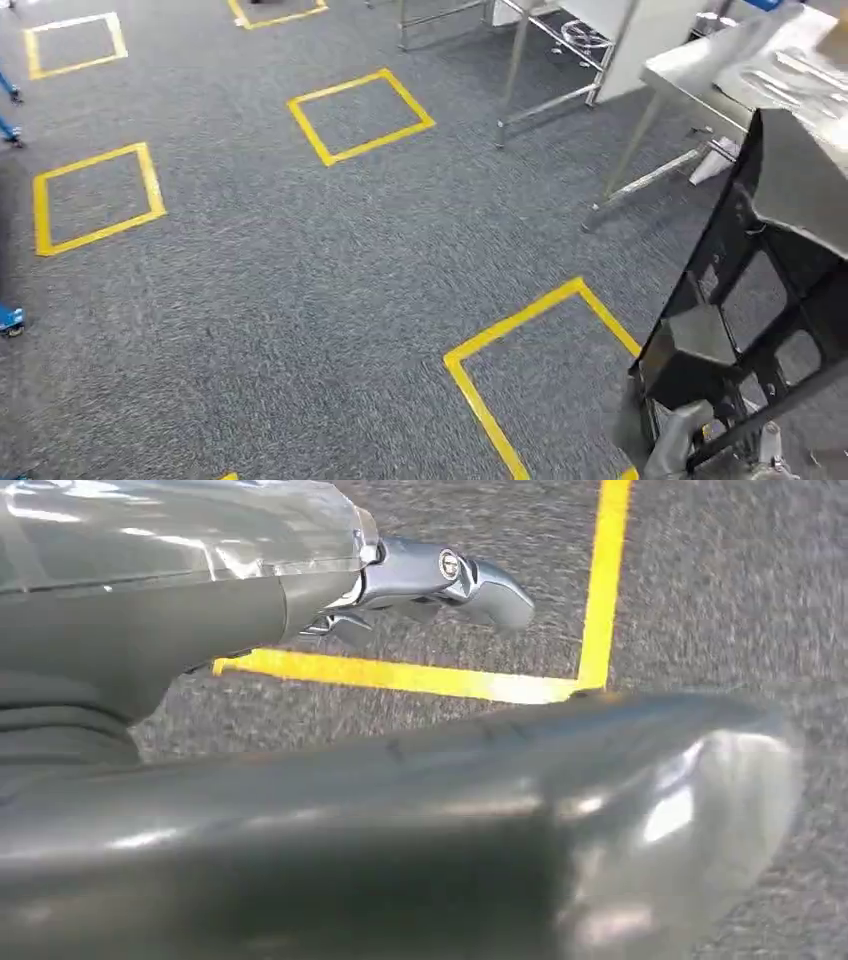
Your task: Take the parts from the cabinet and place them on the table.
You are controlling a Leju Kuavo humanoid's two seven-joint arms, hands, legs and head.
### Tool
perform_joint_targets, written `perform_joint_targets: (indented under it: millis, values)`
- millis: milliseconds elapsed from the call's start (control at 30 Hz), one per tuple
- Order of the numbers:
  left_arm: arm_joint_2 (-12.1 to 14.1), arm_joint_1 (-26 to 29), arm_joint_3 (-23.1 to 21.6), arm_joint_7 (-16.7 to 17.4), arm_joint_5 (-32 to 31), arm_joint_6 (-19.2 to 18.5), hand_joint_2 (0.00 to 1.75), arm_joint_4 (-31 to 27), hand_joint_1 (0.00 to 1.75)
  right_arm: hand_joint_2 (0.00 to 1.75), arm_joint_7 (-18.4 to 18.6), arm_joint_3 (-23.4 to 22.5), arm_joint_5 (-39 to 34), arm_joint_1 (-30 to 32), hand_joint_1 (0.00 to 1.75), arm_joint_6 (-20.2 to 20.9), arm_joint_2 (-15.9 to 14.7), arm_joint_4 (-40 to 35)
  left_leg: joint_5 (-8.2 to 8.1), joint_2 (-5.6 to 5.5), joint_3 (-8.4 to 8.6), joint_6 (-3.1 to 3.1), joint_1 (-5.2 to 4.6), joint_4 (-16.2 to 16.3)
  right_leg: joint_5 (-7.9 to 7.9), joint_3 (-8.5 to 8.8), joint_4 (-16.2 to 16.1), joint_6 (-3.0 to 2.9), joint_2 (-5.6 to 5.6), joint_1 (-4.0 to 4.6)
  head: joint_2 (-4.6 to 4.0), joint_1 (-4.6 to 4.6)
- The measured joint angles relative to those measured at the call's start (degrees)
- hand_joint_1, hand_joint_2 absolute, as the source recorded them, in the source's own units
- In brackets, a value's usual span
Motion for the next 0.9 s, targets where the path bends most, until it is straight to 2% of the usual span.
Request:
perform_joint_targets:
  millis: [33, 67, 100, 133, 167, 200, 233, 333, 367, 400, 433, 467, 500, 533, 567, 600, 633, 667, 700, 733, 767, 833, 867, 900]
  values:
    - [0.2, -0.1, 0.0, -0.4, 0.2, 0.3, 0.0, 0.6, 0.0, 1.75, 0.0, 0.1, 0.0, 0.1, 1.75, -0.1, -0.1, 0.1, -0.04, 0.92, -0.04, -0.05, -0.01, 0.0, -0.22, -1.01, 2.2, 0.22, -0.08, -0.16, 0.0, -0.02]
    - [0.3, -0.1, 0.0, -0.6, 0.3, 0.4, 0.0, 1.1, 0.0, 1.75, 0.0, 0.2, 0.0, 0.1, 1.75, -0.3, -0.3, 0.2, -0.12, 1.77, -0.01, -0.17, 0.01, 0.0, 0.76, -0.6, 1.5, 0.43, -0.25, -0.3, 0.0, 0.0]
    - [0.4, -0.2, 0.0, -0.7, 0.2, 0.5, 0.0, 1.5, 0.0, 1.75, 0.0, 0.3, 0.0, 0.1, 1.75, -0.5, -0.4, 0.2, -0.25, 2.63, 0.08, -0.36, 0.04, 0.0, 2.97, 1.32, -2.0, 0.59, -0.58, -0.52, 0.0, 0.0]
    - [0.4, -0.4, -0.1, -0.9, 0.2, 0.6, 0.0, 1.9, 0.0, 1.75, 0.0, 0.3, -0.3, 0.1, 1.75, -0.7, -0.5, 0.2, -0.39, 3.26, 0.25, -0.58, 0.08, 0.1, 5.34, 4.2, -7.1, 0.66, -1.22, -0.66, 0.0, 0.0]
    - [0.5, -0.5, -0.2, -1.0, 0.2, 0.7, 0.0, 2.2, 0.0, 1.75, 0.0, 0.3, -0.5, 0.1, 1.75, -0.7, -0.6, 0.2, -0.6, 3.84, 0.44, -0.89, 0.12, 0.1, 7.35, 7.38, -12.5, 0.66, -2.85, -0.68, 0.0, 0.0]
    - [0.6, -0.6, -0.2, -1.0, 0.1, 0.9, 0.0, 2.4, 0.0, 1.75, 0.0, 0.3, -0.7, 0.1, 1.75, -0.4, -0.7, 0.2, -0.89, 4.33, 0.67, -1.35, -0.27, 0.3, 6.78, 8.85, -15.4, 0.2, -5.44, -0.2, 0.0, 0.0]
    - [0.6, -0.6, -0.2, -1.0, 0.1, 0.9, 0.0, 2.4, 0.0, 1.75, 0.0, 0.2, -1.0, 0.2, 1.75, -0.1, -0.8, 0.0, -1.11, 4.67, 0.69, -1.72, -0.36, 0.4, 7.23, 8.81, -15.7, -0.17, -4.89, -0.15, 0.0, -0.09]
    - [0.6, -1.1, -0.7, -1.1, -0.2, 1.0, 0.0, 2.7, 0.0, 1.75, 0.0, -0.2, -1.4, 0.8, 1.75, 1.5, -0.9, -0.8, -1.19, 6.24, 1.38, -2.54, -0.29, 0.1, 7.11, 8.29, -15.4, -1.14, -2.97, 0.28, 0.0, -0.09]
    - [0.5, -1.2, -0.8, -1.0, -0.2, 1.0, 0.0, 2.7, 0.0, 1.75, 0.0, -0.4, -1.4, 1.1, 1.75, 2.0, -0.9, -1.3, -1.75, 5.82, 1.28, -3.06, 0.06, 0.3, 7.57, 8.62, -15.9, -1.84, -2.05, -0.41, 0.0, -0.13]
    - [0.5, -1.2, -0.9, -1.0, -0.2, 1.0, 0.0, 2.7, 0.0, 1.75, 0.0, -0.5, -1.4, 1.2, 1.75, 2.5, -0.9, -1.8, -3.08, 2.73, 0.87, -3.28, 0.16, 1.9, 7.7, 8.53, -16.0, -2.09, -1.52, -0.38, 0.0, -0.31]
    - [0.5, -1.1, -1.0, -0.9, -0.3, 1.1, 0.0, 2.7, 0.0, 1.75, 0.0, -0.6, -1.3, 1.2, 1.75, 2.8, -0.9, -2.0, -5.49, 0.7, -0.78, -3.26, 0.23, 5.7, 7.81, 8.37, -16.0, -2.5, -0.98, -0.34, 0.0, -0.48]
    - [0.5, -1.1, -1.0, -0.6, -0.2, 1.3, 0.0, 2.7, 0.0, 1.75, 0.0, -0.7, -1.2, 1.2, 1.75, 3.1, -0.9, -2.1, -7.88, -0.11, -2.98, -3.29, 0.22, 10.4, 7.86, 8.28, -16.0, -2.66, -0.24, -0.25, 0.0, -0.5]
    - [0.6, -1.1, -1.0, 0.6, 0.0, 2.1, 0.0, 2.8, 0.0, 1.75, 0.0, -0.8, -1.1, 1.4, 1.75, 3.5, -0.9, -2.3, -9.77, -0.47, -5.29, -3.37, 0.21, 15.1, 7.88, 8.21, -16.0, -2.78, 0.54, -0.09, 0.0, -0.5]
    - [1.2, -1.1, -1.0, 1.7, 0.5, 3.1, 0.0, 3.4, 0.0, 1.75, 0.0, -0.9, -0.9, 1.7, 1.75, 3.7, -0.9, -2.5, -10.54, -0.54, -7.05, -3.35, 0.2, 18.6, 7.91, 8.18, -15.9, -2.83, 1.39, 0.05, 0.0, -0.5]
    - [2.5, -1.0, -1.0, 2.1, 0.6, 3.8, 0.0, 5.2, 0.0, 1.75, 0.0, -0.9, -0.6, 2.1, 1.75, 3.6, -0.9, -2.8, -9.63, -0.55, -7.47, -3.24, 0.2, 19.0, 7.9, 8.25, -15.8, -2.83, 2.31, 0.13, 0.0, -0.48]
    - [3.5, -0.9, -0.9, 2.1, 0.7, 4.0, 0.0, 6.8, 0.0, 1.75, 0.0, -1.0, -0.5, 2.6, 1.75, 3.1, -0.9, -3.1, -7.41, -0.65, -6.59, -3.05, 0.19, 16.6, 7.89, 8.3, -15.7, -2.85, 3.28, 0.19, 0.0, -0.48]
    - [4.4, -0.8, -0.9, 2.1, 0.5, 4.1, 0.0, 8.3, 0.0, 1.75, 0.0, -1.0, -0.5, 3.0, 1.75, 2.8, -1.0, -3.4, -4.45, -1.06, -4.71, -2.78, 0.19, 11.9, 7.86, 8.3, -15.5, -2.82, 4.23, 0.21, 0.0, -0.5]
    - [5.1, -0.8, -0.9, 2.1, 0.5, 4.1, 0.0, 9.1, 0.0, 1.75, 0.0, -0.9, -0.5, 3.3, 1.75, 2.5, -1.0, -3.7, -1.75, -2.35, -2.54, -2.46, 0.19, 6.7, 7.84, 8.27, -15.3, -2.77, 5.03, 0.23, 0.0, -0.5]
    - [5.8, -0.7, -0.9, 1.9, 0.5, 4.1, 0.0, 9.9, 0.0, 1.75, 0.0, -0.9, -0.6, 3.6, 1.75, 2.2, -1.0, -3.9, -0.52, -5.59, -0.95, -2.03, 0.19, 2.5, 7.85, 8.12, -15.3, -2.74, 5.62, 0.12, 0.0, -0.48]
    - [6.4, -0.7, -0.9, 1.7, 0.3, 4.2, 0.0, 10.7, 0.0, 1.75, 0.0, -1.0, -0.9, 3.6, 1.75, 2.2, -1.1, -4.1, -1.02, -6.18, -0.61, -1.91, 0.24, 1.2, 7.79, 7.86, -14.9, -2.31, 6.36, 0.45, 0.0, -0.39]
    - [6.7, -0.8, -1.0, 1.5, 0.3, 4.2, 0.0, 11.4, 0.0, 1.75, 0.0, -1.0, -1.2, 3.9, 1.75, 2.2, -1.2, -4.4, -0.96, -5.44, -0.66, -1.88, 0.01, 1.4, 7.98, 7.63, -15.1, -1.83, 7.0, 0.14, 0.0, -0.46]
    - [7.3, -1.0, -1.0, 1.1, 0.1, 4.2, 0.0, 12.2, 0.0, 1.75, 0.0, -1.2, -1.6, 4.5, 1.75, 2.6, -1.3, -5.0, -0.84, -4.42, -0.45, -1.42, -0.36, 1.4, 8.34, 7.45, -15.4, -1.06, 8.15, -0.22, 0.0, -0.44]
    - [7.3, -1.1, -1.0, 0.9, -0.1, 4.1, 0.0, 12.7, 0.0, 1.75, 0.0, -1.3, -1.6, 4.7, 1.75, 3.0, -1.4, -5.5, -0.12, -3.46, -0.24, -0.84, 0.39, 0.3, 8.55, 7.32, -15.4, -0.52, 8.83, 0.26, 0.0, -0.44]
    - [7.5, -1.3, -1.1, 0.7, -0.2, 4.0, 0.0, 13.0, 0.0, 1.75, 0.0, -1.5, -1.6, 5.1, 1.75, 3.5, -1.4, -5.8, 0.28, -2.49, 0.06, -0.62, 0.34, -0.2, 7.62, 6.9, -14.4, -0.53, 5.81, 0.24, 0.0, -0.33]
